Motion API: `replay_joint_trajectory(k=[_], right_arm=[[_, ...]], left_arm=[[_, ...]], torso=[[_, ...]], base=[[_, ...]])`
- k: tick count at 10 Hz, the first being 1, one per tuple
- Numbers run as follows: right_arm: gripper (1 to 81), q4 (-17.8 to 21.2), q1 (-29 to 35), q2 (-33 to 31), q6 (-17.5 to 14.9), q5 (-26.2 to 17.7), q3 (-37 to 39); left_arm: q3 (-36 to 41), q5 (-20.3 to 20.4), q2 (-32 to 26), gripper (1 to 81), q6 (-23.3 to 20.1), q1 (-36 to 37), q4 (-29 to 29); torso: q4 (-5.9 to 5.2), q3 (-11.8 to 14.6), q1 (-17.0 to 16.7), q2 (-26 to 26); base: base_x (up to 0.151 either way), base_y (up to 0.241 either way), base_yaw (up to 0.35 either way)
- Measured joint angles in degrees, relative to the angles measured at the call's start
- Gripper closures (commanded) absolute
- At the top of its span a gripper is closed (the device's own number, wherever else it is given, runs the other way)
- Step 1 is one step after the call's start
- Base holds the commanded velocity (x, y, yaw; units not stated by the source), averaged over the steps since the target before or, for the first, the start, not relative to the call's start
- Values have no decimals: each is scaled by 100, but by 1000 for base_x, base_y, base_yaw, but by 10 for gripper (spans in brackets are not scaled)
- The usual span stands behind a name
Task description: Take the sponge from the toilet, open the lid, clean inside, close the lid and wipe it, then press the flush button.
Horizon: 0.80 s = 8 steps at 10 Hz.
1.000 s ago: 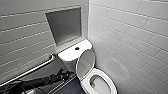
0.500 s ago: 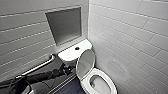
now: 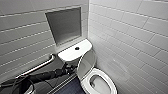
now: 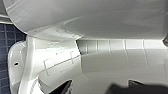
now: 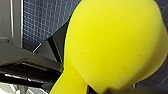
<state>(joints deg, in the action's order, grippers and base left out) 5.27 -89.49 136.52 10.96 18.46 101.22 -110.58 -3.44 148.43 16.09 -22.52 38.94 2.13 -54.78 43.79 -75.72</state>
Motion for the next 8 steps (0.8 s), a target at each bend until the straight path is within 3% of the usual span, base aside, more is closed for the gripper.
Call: replay_joint_trajectory(k=[3, 6, 8], right_arm=[[811, 10, 101, 24, 12, 9, 0], [811, 13, 107, 49, 108, 4, -30], [811, 16, 105, 52, 133, 139, -39]], left_arm=[[953, -510, -199, 10, -127, -400, -556], [2002, -767, -913, 10, -236, -777, -1469], [2378, -990, -1219, 10, -256, -1513, -2194]], torso=[[0, 0, 0, 0], [0, 0, 0, 0], [0, 0, 0, 0]], base=[[0, 0, 0], [0, 0, 0], [0, 0, 0]])
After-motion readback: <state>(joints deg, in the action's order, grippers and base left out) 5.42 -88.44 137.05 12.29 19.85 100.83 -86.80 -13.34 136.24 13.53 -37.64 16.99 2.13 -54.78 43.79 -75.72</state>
